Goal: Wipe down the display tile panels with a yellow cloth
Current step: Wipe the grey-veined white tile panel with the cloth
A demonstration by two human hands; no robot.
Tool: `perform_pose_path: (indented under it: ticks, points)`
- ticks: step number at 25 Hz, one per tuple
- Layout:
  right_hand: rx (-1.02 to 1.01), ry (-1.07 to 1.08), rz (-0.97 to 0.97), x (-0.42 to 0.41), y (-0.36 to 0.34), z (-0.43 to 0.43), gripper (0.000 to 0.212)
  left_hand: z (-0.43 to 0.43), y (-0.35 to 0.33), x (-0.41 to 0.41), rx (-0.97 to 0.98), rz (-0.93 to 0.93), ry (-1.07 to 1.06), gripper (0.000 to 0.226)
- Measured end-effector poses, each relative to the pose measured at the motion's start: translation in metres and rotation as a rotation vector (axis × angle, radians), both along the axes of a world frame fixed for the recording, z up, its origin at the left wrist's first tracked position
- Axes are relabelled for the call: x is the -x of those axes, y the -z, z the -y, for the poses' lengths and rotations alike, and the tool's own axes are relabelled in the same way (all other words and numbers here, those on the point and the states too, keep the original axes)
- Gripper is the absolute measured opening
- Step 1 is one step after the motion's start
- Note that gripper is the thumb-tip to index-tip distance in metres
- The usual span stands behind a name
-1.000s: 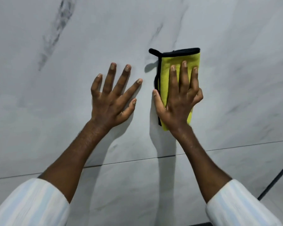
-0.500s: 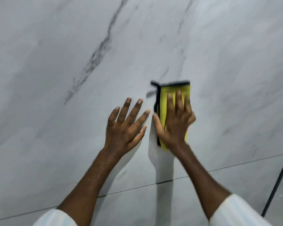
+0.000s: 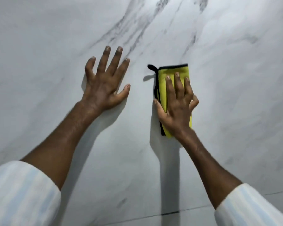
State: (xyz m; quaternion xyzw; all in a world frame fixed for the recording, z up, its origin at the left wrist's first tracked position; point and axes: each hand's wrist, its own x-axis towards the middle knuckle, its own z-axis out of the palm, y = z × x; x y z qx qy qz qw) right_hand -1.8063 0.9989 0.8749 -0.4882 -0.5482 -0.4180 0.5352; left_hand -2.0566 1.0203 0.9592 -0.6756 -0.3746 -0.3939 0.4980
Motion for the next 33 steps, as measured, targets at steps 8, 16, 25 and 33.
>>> perform_pose_path:
  ticks: [8,16,25,33]
  points:
    - [-0.038,-0.049,0.067,-0.004,-0.176,-0.004,0.079,-0.009,0.017,0.004,-0.077,-0.016,0.015,0.071]
    - [-0.023,-0.048,0.115,-0.01,-0.204,-0.005,0.08,0.001,-0.065,0.004,-0.073,0.008,0.064,0.076]
    - [-0.019,-0.046,0.134,-0.011,-0.313,-0.005,0.08,-0.018,-0.068,0.004,-0.164,0.032,-0.028,0.073]
    - [-0.054,-0.001,0.297,0.028,-0.246,-0.009,0.08,-0.02,-0.067,0.002,-0.184,0.046,-0.061,0.073]
